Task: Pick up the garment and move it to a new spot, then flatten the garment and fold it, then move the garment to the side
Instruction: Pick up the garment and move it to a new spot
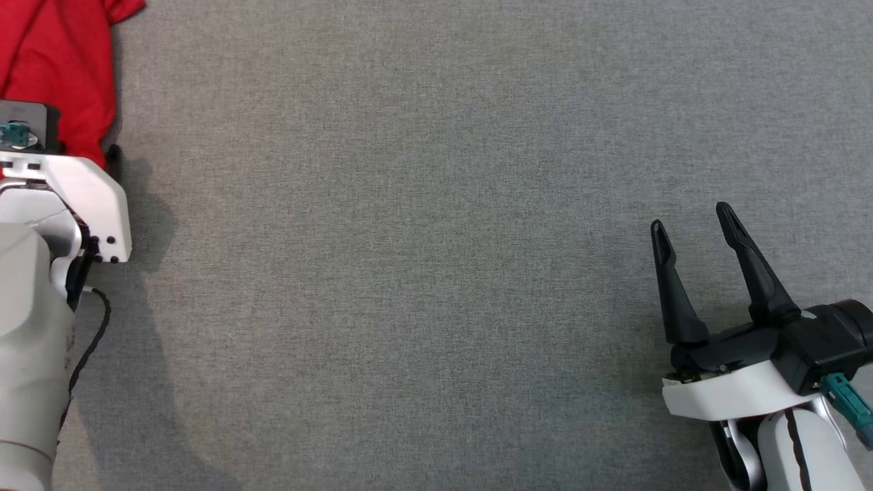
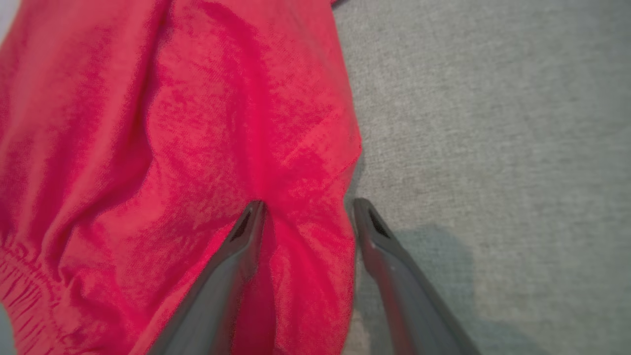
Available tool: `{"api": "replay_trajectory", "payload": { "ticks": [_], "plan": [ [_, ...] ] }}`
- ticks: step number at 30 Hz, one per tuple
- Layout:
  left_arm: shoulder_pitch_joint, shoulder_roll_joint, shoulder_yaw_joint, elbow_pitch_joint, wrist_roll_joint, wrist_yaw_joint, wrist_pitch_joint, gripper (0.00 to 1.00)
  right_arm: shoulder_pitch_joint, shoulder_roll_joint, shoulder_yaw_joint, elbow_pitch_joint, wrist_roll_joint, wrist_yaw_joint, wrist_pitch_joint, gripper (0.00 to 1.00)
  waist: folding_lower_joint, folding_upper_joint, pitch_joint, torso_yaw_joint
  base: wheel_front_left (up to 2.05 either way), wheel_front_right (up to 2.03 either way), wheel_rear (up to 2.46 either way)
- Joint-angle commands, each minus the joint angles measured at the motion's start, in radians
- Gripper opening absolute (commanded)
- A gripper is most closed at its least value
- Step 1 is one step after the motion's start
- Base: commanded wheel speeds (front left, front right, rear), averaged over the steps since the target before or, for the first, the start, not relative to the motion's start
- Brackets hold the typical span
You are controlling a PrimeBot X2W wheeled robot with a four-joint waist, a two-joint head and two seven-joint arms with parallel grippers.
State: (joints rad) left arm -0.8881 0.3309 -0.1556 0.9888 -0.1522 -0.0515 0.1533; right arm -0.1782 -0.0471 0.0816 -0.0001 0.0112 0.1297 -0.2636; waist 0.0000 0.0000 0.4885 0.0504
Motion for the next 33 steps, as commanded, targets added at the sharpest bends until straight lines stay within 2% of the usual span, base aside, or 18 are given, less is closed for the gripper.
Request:
{"api": "replay_trajectory", "payload": {
  "ticks": [1, 2, 3, 10, 18, 27, 33],
  "plan": [
    [0.022, 0.017, 0.002, 0.035, -0.001, 0.01, 0.02, 0.48, -0.012, -0.006, 0.0, -0.001, 0.008, 0.002, -0.002, 1.0, 0.0, 0.0, -0.002, -0.004, 0.0, 0.0, 0.0],
    [0.019, 0.028, 0.003, 0.047, -0.003, 0.004, 0.014, 0.2, -0.014, -0.006, 0.002, -0.003, 0.01, 0.002, -0.002, 1.0, 0.0, 0.0, -0.003, -0.008, 0.0, 0.0, 0.0],
    [0.013, 0.035, 0.006, 0.053, -0.006, 0.001, 0.004, 0.0, -0.016, -0.006, 0.001, -0.005, 0.013, 0.002, -0.002, 1.0, 0.0, 0.0, -0.004, -0.01, 0.0, 0.0, 0.0],
    [-0.019, 0.05, 0.001, 0.055, -0.011, 0.006, -0.055, 0.0, 0.001, -0.006, -0.004, 0.006, 0.027, 0.002, -0.002, 1.0, 0.0, 0.0, -0.044, -0.005, 0.0, 0.0, 0.0],
    [-0.058, 0.075, -0.03, 0.008, 0.004, -0.017, -0.087, 0.0, 0.019, -0.006, -0.003, 0.015, 0.052, 0.002, -0.002, 1.0, 0.0, 0.0, -0.114, 0.016, 0.0, 0.0, 0.0],
    [-0.09, 0.094, -0.078, -0.116, 0.031, -0.032, -0.079, 0.0, 0.042, -0.006, -0.006, 0.031, 0.084, 0.002, -0.002, 1.0, 0.0, 0.0, -0.199, 0.007, 0.0, 0.0, 0.0],
    [-0.092, 0.078, -0.124, -0.233, 0.042, -0.046, -0.056, 0.0, 0.067, -0.006, -0.009, 0.042, 0.107, 0.002, -0.002, 1.0, 0.0, 0.0, -0.271, -0.029, 0.0, 0.0, 0.0]
  ]
}}
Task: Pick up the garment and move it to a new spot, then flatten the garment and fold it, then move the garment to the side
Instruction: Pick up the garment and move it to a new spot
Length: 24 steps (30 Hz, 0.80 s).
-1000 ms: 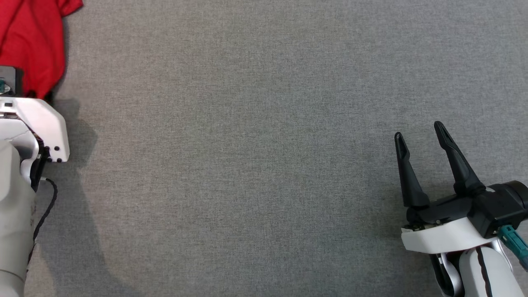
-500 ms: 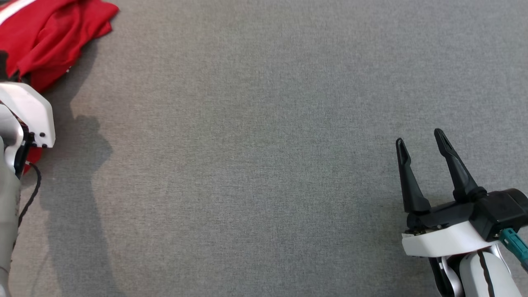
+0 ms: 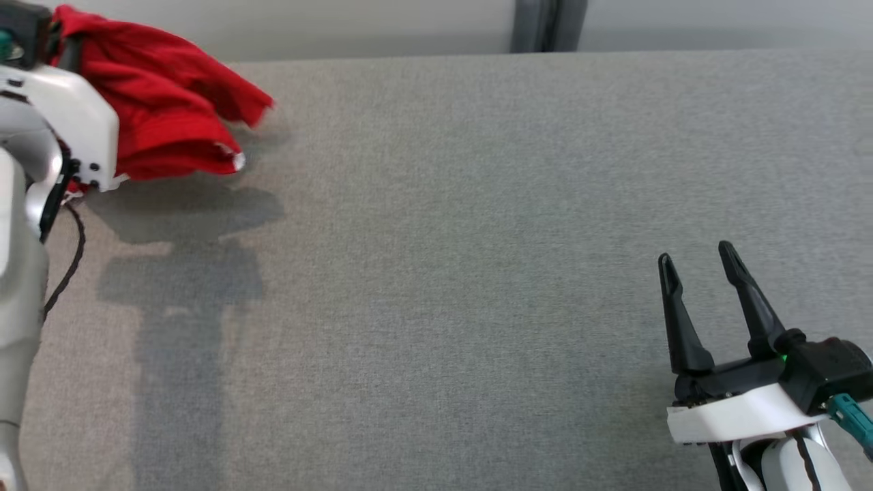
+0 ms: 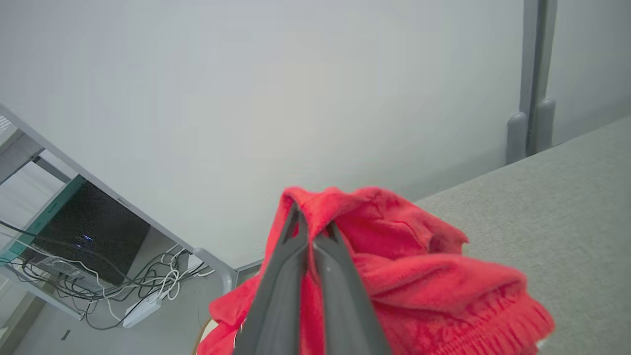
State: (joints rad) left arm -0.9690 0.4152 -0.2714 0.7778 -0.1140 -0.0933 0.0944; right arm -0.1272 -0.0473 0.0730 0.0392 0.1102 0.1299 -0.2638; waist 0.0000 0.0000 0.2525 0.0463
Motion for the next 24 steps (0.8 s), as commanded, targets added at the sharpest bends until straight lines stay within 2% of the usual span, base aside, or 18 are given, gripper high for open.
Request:
{"api": "replay_trajectory", "payload": {
  "ticks": [1, 9, 15, 19, 24],
  "plan": [
    [-0.009, -0.008, -0.017, -0.044, 0.006, -0.007, 0.005, 0.0, 0.02, -0.006, -0.001, 0.005, 0.012, 0.002, -0.001, 1.0, 0.0, 0.0, -0.047, -0.034, 0.0, 0.0, 0.0],
    [0.032, -0.075, -0.099, -0.23, -0.023, -0.027, 0.023, 0.0, 0.063, -0.006, -0.016, 0.014, 0.031, 0.002, -0.001, 1.0, 0.0, 0.0, -0.13, -0.117, 0.0, 0.0, 0.0],
    [0.089, -0.164, -0.173, -0.335, -0.075, -0.033, 0.005, 0.0, 0.078, -0.006, -0.023, 0.017, 0.038, 0.002, -0.001, 1.0, 0.0, 0.0, -0.153, -0.18, 0.0, 0.0, 0.0],
    [0.144, -0.227, -0.215, -0.344, -0.106, -0.034, -0.041, 0.0, 0.08, -0.006, -0.02, 0.017, 0.04, 0.002, -0.001, 1.0, 0.0, 0.0, -0.15, -0.22, 0.0, 0.0, 0.0],
    [0.241, -0.277, -0.261, -0.269, -0.127, -0.031, -0.097, 0.0, 0.079, -0.006, -0.015, 0.012, 0.047, 0.002, -0.001, 1.0, 0.0, 0.0, -0.13, -0.257, 0.0, 0.0, 0.0]
  ]
}}
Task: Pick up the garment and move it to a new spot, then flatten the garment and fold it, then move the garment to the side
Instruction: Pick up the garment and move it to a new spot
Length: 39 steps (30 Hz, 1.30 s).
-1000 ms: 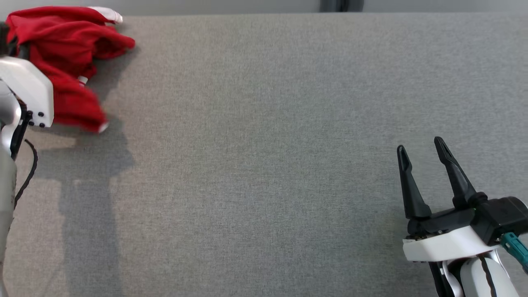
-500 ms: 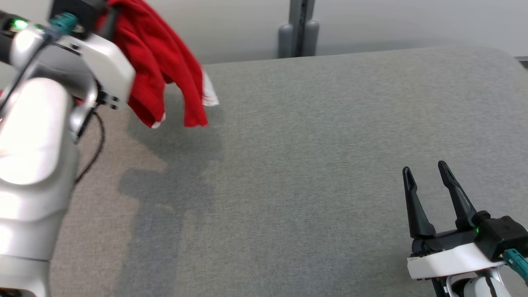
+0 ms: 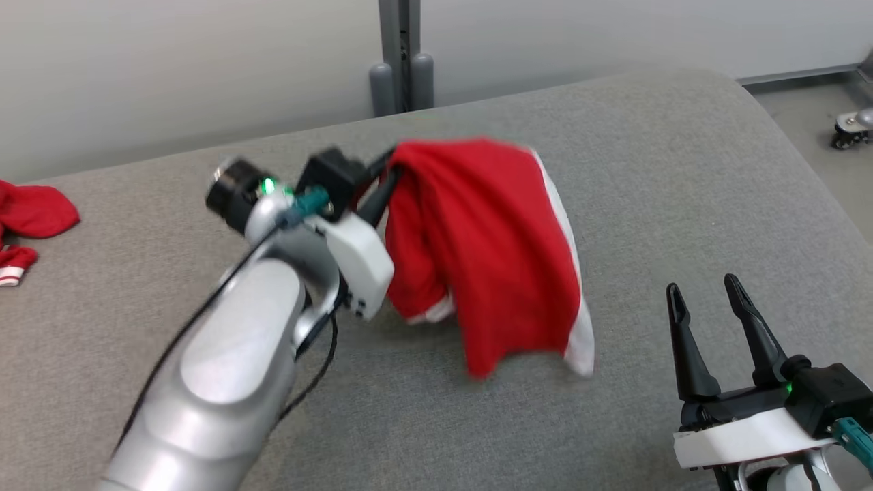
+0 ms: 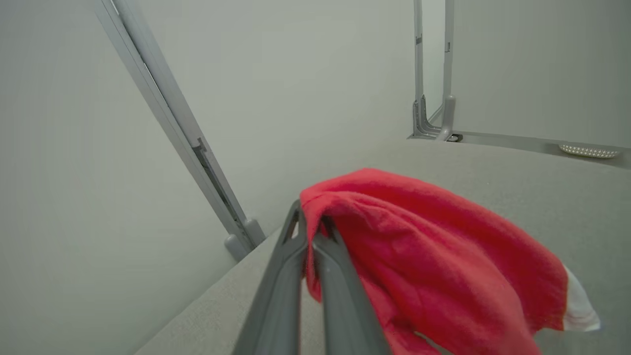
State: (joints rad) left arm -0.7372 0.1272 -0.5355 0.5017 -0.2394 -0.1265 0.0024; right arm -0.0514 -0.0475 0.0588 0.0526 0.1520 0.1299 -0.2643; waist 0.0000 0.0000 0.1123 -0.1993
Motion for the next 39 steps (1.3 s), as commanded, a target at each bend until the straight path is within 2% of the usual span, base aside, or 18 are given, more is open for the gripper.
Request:
{"api": "replay_trajectory", "payload": {
  "ticks": [1, 7, 14, 15, 17, 18, 30, 39],
  "plan": [
    [0.029, 0.007, -0.005, 0.032, 0.002, 0.007, -0.017, 0.0, 0.002, -0.006, -0.001, -0.002, 0.007, 0.002, -0.001, 1.0, 0.0, 0.0, 0.014, -0.017, 0.0, 0.0, 0.0],
    [0.115, -0.018, -0.014, 0.18, -0.013, 0.041, -0.1, 0.0, -0.001, -0.006, -0.006, -0.004, 0.005, 0.002, -0.001, 1.0, 0.0, 0.0, 0.035, -0.031, 0.0, 0.0, 0.0],
    [0.139, -0.05, -0.013, 0.305, -0.043, 0.068, -0.186, 0.0, -0.003, -0.006, -0.003, 0.004, -0.002, 0.002, -0.001, 1.0, 0.0, 0.0, 0.034, -0.018, 0.0, 0.0, 0.0],
    [0.138, -0.054, -0.014, 0.317, -0.047, 0.07, -0.195, 0.06, -0.003, -0.006, -0.002, 0.004, -0.003, 0.002, -0.001, 1.0, 0.0, 0.0, 0.032, -0.014, 0.0, 0.0, 0.0],
    [0.133, -0.06, -0.014, 0.335, -0.056, 0.075, -0.215, 0.67, 0.0, -0.006, -0.003, 0.007, -0.005, 0.002, -0.001, 1.0, 0.0, 0.0, 0.026, -0.005, 0.0, 0.0, 0.0],
    [0.13, -0.061, -0.013, 0.341, -0.059, 0.078, -0.223, 1.0, 0.001, -0.006, -0.002, 0.008, -0.004, 0.002, -0.001, 1.0, 0.0, 0.0, 0.023, -0.001, 0.0, 0.0, 0.0],
    [0.189, -0.07, 0.012, 0.297, -0.097, 0.101, -0.268, 1.0, 0.03, -0.006, -0.012, 0.012, -0.014, 0.002, 0.0, 1.0, 0.0, 0.0, -0.025, 0.066, 0.0, 0.0, 0.0],
    [0.372, -0.052, 0.118, 0.021, -0.075, 0.148, -0.267, 1.0, 0.049, -0.006, -0.01, 0.012, -0.033, 0.002, 0.0, 1.0, 0.0, 0.0, -0.075, 0.112, 0.0, 0.0, 0.0]
  ]
}}
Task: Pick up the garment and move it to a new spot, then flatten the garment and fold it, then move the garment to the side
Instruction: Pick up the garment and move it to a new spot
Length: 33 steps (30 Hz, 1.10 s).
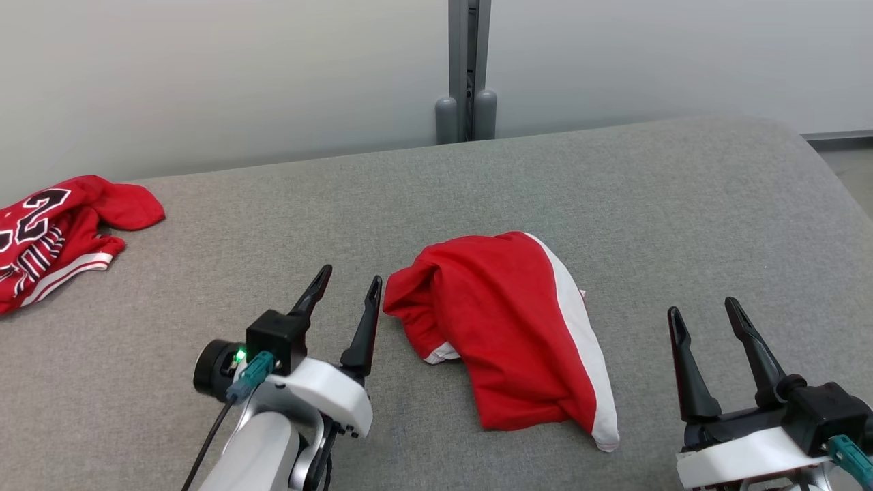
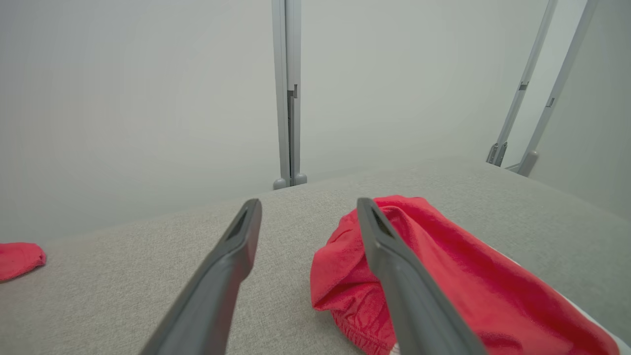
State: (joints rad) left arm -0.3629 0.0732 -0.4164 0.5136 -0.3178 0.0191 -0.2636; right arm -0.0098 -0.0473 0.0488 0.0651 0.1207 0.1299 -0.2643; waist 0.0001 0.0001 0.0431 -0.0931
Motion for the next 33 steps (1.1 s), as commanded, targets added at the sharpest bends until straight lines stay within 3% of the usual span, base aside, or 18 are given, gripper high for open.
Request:
{"api": "replay_trajectory", "payload": {
  "ticks": [1, 15, 23, 33],
  "plan": [
    [0.024, 0.003, 0.012, -0.018, 0.006, 0.007, -0.001, 1.0, 0.01, -0.006, -0.001, -0.001, -0.004, 0.002, 0.0, 1.0, -0.0001, -0.0001, -0.011, 0.011, 0.0, 0.0, 0.0],
    [0.337, -0.012, 0.224, -0.279, 0.044, 0.076, -0.001, 1.0, 0.054, -0.006, -0.011, -0.013, -0.005, 0.002, 0.0, 1.0, -0.0001, -0.0001, -0.049, 0.046, 0.0, 0.0, 0.0],
    [0.434, -0.02, 0.27, -0.315, 0.054, 0.095, -0.001, 1.0, 0.079, -0.006, -0.025, -0.015, 0.014, 0.002, 0.0, 1.0, -0.0001, -0.0001, -0.053, 0.057, 0.0, 0.0, 0.0],
    [0.443, -0.021, 0.281, -0.325, 0.037, 0.091, -0.001, 1.0, 0.07, -0.006, -0.023, -0.005, 0.017, 0.002, -0.001, 1.0, -0.0001, -0.0001, -0.056, 0.064, 0.0, 0.0, 0.0]
  ]
}}
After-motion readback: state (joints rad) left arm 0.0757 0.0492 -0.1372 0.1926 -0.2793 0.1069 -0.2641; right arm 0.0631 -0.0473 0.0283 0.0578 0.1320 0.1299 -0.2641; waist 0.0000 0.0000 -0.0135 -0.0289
